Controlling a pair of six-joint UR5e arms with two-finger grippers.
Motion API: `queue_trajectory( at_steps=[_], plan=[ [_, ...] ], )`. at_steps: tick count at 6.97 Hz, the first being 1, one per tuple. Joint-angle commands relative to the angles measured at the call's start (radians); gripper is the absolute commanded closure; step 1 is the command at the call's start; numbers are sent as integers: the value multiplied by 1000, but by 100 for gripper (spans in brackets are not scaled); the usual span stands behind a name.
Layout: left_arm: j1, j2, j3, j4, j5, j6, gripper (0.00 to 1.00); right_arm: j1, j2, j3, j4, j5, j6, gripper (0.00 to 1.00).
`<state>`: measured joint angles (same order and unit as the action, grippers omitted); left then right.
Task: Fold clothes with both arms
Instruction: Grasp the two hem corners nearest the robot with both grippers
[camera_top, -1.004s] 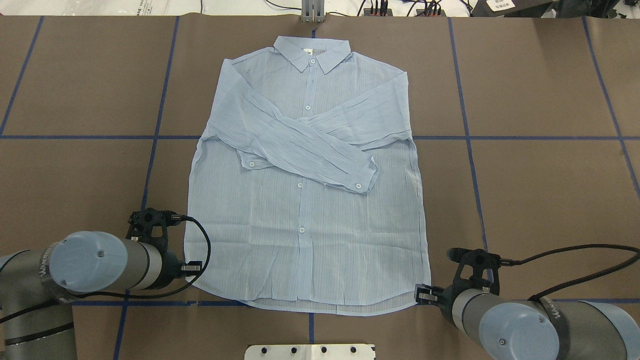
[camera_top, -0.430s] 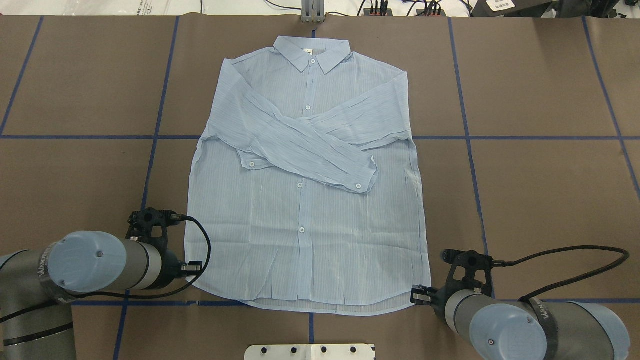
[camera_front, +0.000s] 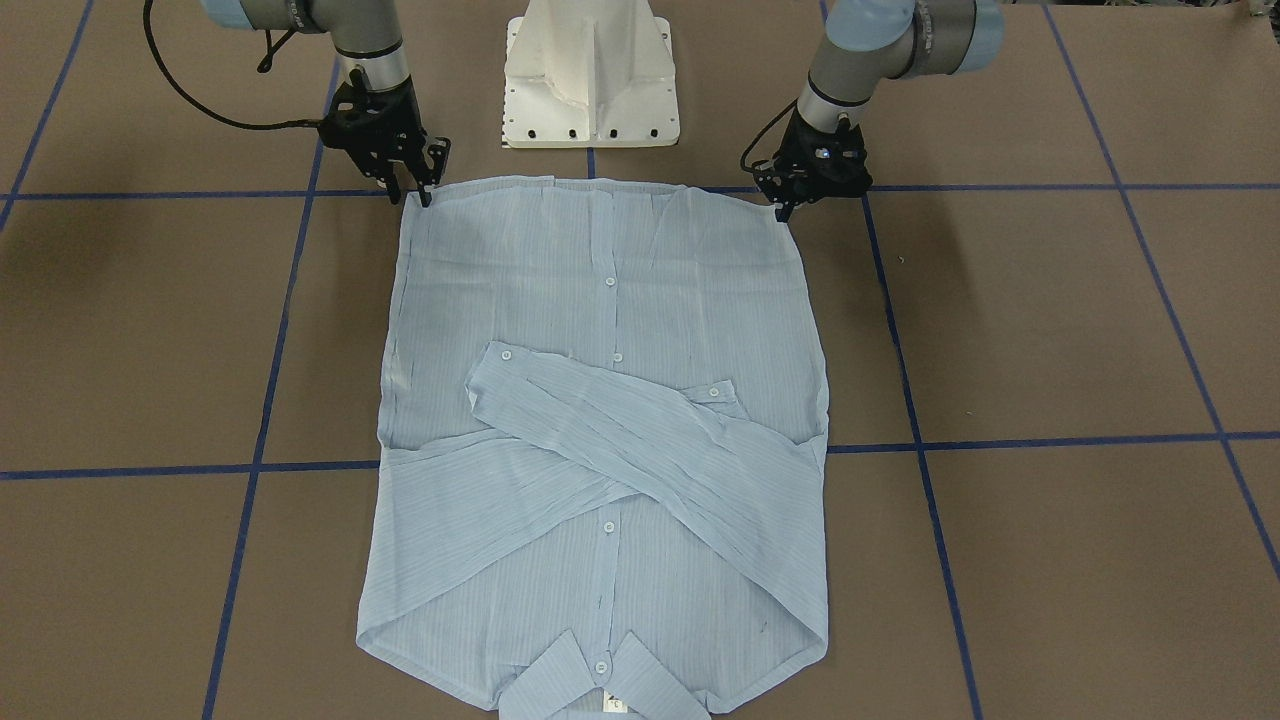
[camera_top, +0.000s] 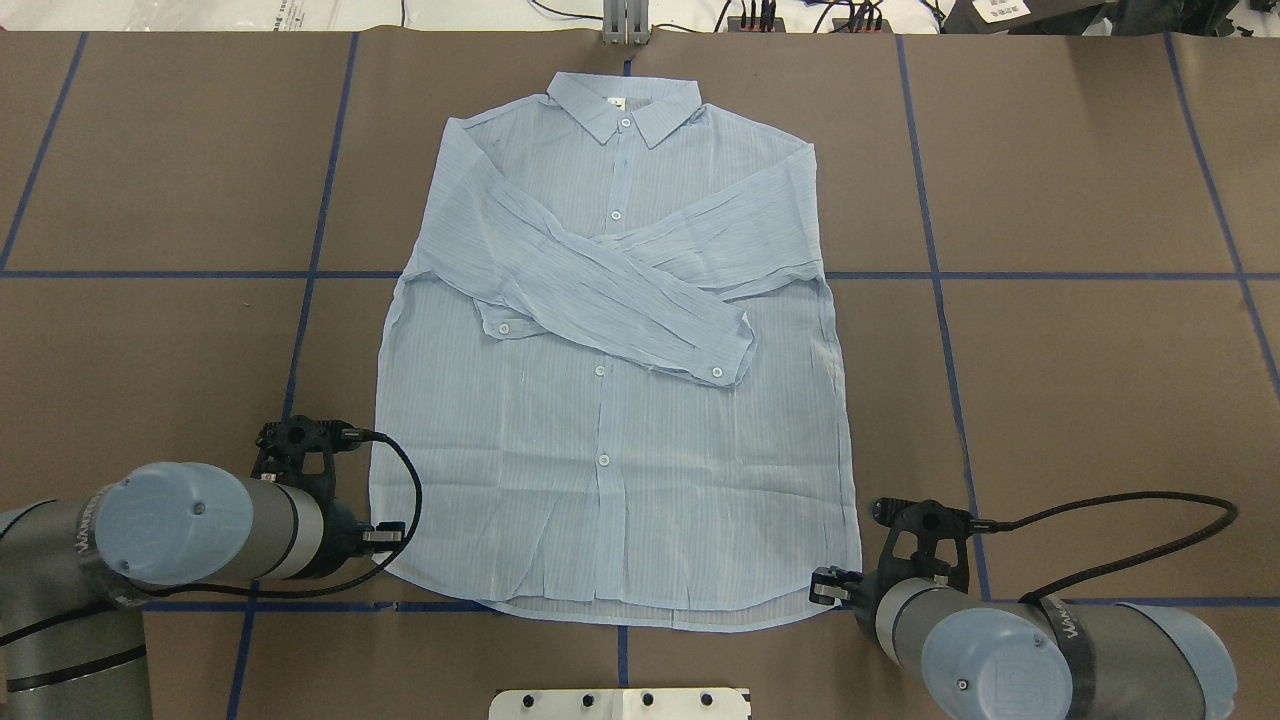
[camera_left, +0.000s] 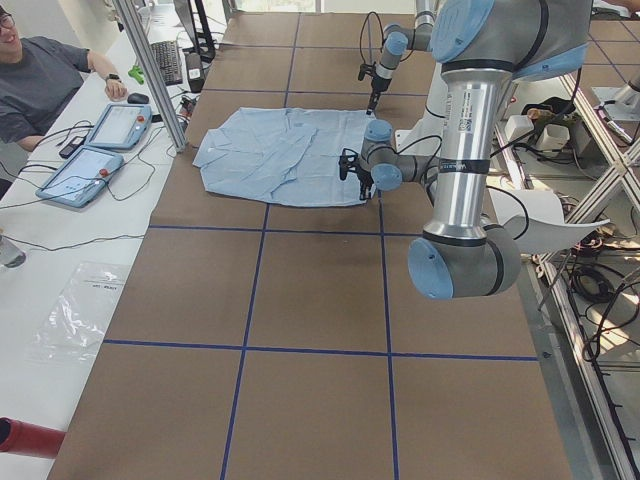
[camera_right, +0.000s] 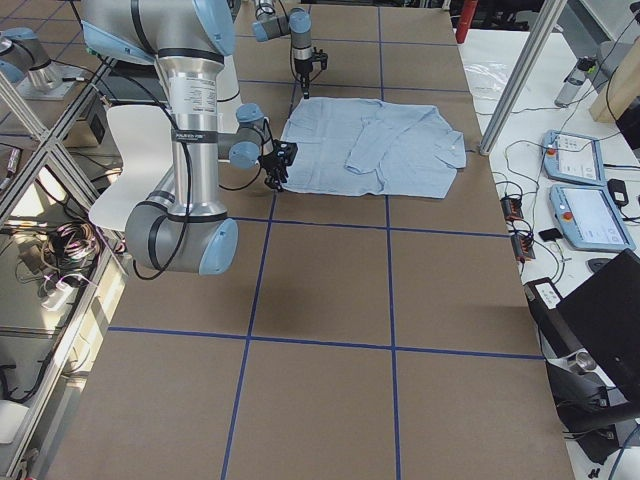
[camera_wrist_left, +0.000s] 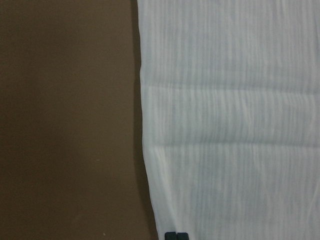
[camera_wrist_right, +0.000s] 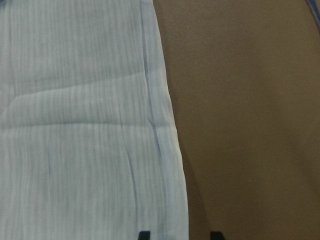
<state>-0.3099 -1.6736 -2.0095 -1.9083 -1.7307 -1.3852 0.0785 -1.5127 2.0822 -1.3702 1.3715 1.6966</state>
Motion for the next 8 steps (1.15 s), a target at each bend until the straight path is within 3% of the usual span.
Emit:
queue_trajectory(
  at_steps=[1, 2, 5, 8],
  plan=[
    [0, 0, 0, 0, -1, 0, 100, 1, 6, -8, -1, -11, -2, 64],
    [0, 0, 0, 0, -1, 0, 100, 3, 6, -7, 0, -11, -3, 100],
    [0, -6, -43, 2, -10, 0, 100, 14, 5, 10, -15, 0, -6, 100],
    [0, 3, -203, 50, -183, 0, 100, 28, -14, 330, -339, 141, -6, 100]
  ],
)
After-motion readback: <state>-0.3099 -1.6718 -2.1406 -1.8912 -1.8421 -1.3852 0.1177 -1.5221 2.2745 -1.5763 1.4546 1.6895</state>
